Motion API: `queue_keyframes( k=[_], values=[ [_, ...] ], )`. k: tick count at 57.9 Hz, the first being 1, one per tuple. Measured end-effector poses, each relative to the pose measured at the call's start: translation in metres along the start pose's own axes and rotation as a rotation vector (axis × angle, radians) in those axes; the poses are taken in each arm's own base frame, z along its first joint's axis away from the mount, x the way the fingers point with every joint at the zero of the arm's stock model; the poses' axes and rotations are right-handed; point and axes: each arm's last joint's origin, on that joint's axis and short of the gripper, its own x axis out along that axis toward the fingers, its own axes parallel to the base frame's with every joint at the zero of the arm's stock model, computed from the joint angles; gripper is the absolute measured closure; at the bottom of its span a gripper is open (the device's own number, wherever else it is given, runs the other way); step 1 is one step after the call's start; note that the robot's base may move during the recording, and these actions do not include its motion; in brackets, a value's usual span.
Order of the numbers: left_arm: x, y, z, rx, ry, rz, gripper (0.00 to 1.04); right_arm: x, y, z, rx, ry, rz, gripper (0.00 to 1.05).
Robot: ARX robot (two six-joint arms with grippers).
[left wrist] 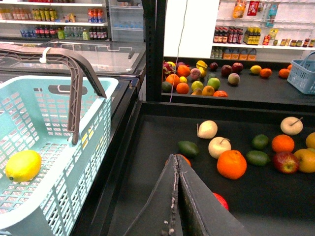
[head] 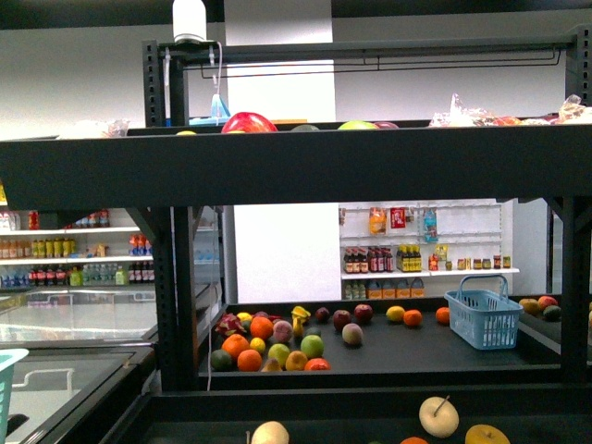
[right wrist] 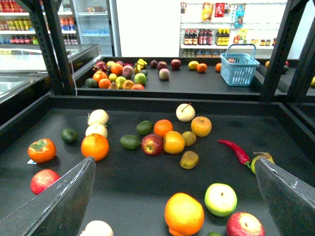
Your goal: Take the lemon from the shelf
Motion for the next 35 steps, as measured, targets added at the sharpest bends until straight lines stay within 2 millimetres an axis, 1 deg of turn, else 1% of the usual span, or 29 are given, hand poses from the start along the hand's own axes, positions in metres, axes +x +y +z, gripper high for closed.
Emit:
queue_keyframes(
  k=[14,35],
  values=[
    [-0.009,0.000,-0.021,0.003,-0.004,0.001,1.02,0.000,0.000,0.000,0.000,0.000,0.000,0.07],
    [-0.019,0.001,-0.037,0.003,-0.009,0.000,1.02,0.000,0.000,0.000,0.000,0.000,0.000,0.07]
  ],
)
